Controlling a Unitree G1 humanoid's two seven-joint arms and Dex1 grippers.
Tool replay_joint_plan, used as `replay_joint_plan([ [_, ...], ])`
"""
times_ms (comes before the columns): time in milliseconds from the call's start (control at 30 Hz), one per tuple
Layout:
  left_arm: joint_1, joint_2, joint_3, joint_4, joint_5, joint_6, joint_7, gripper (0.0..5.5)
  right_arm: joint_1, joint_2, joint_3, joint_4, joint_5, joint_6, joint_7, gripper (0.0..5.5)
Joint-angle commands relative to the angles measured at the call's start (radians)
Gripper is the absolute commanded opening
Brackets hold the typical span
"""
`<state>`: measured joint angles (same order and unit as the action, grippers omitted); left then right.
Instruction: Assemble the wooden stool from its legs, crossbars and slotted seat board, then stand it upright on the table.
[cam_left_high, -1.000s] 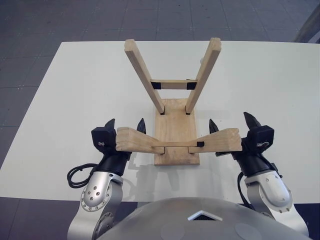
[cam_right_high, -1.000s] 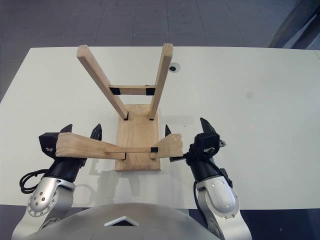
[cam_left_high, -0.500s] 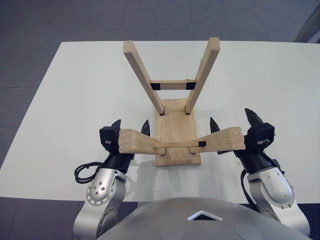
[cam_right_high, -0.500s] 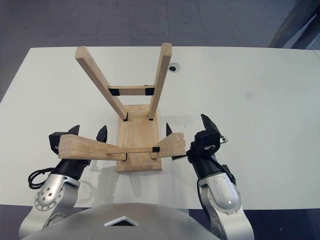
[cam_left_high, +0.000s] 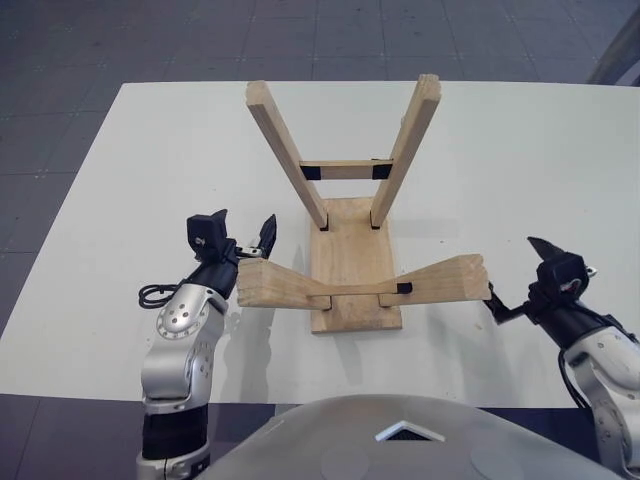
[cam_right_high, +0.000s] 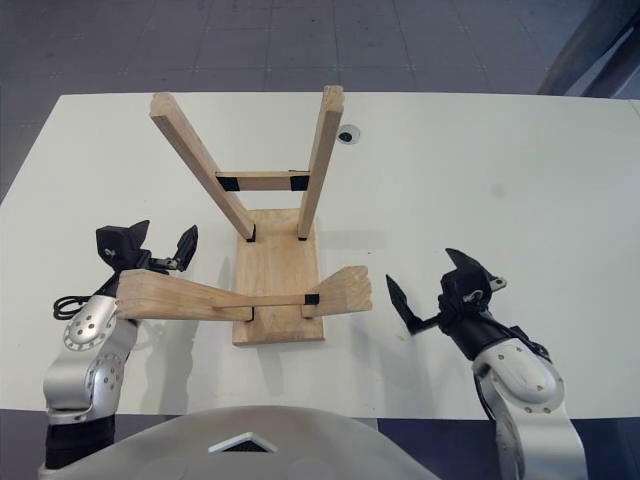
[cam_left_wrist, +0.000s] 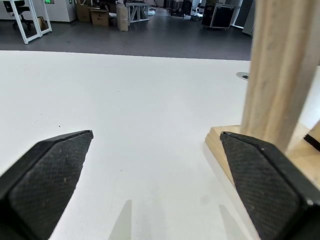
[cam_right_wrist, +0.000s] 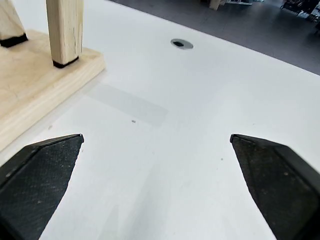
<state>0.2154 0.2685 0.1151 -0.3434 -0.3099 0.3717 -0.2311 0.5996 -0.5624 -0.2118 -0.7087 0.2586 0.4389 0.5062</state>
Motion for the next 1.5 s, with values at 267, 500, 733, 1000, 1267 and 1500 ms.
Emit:
replay_joint_plan([
  [267, -0.281, 0.132, -0.058, 0.395, 0.136, -0.219, -0.192, 4.75, 0.088, -0.152, 0.061, -0.084, -0.011, -0.069, 0.233, 5.48],
  [500, -0.391, 0.087, -0.148, 0.649, 0.354, -0.359, -0.035, 4.75, 0.143, -0.192, 0.154, -0.174, -0.052, -0.108, 0.286, 5.48],
  [733, -0.694, 0.055, -0.175, 1.102, 0.496, -0.403, 0.176, 4.75, 0.126, -0.19, 0.207, -0.193, -0.066, -0.1, 0.273, 5.48],
  [1000, -0.828, 0.015, -0.194, 1.43, 0.43, -0.682, -0.15, 4.75, 0.064, -0.185, 0.252, -0.175, -0.112, -0.071, 0.216, 5.48],
  [1267, -0.738, 0.013, -0.167, 1.437, 0.338, -0.856, -0.406, 4.75, 0.024, -0.196, 0.402, -0.076, -0.315, -0.056, 0.145, 5.48],
  [1500, -0.746, 0.023, -0.176, 1.439, 0.357, -0.871, -0.401, 4.75, 0.013, -0.185, 0.502, -0.017, -0.419, -0.067, 0.11, 5.48],
])
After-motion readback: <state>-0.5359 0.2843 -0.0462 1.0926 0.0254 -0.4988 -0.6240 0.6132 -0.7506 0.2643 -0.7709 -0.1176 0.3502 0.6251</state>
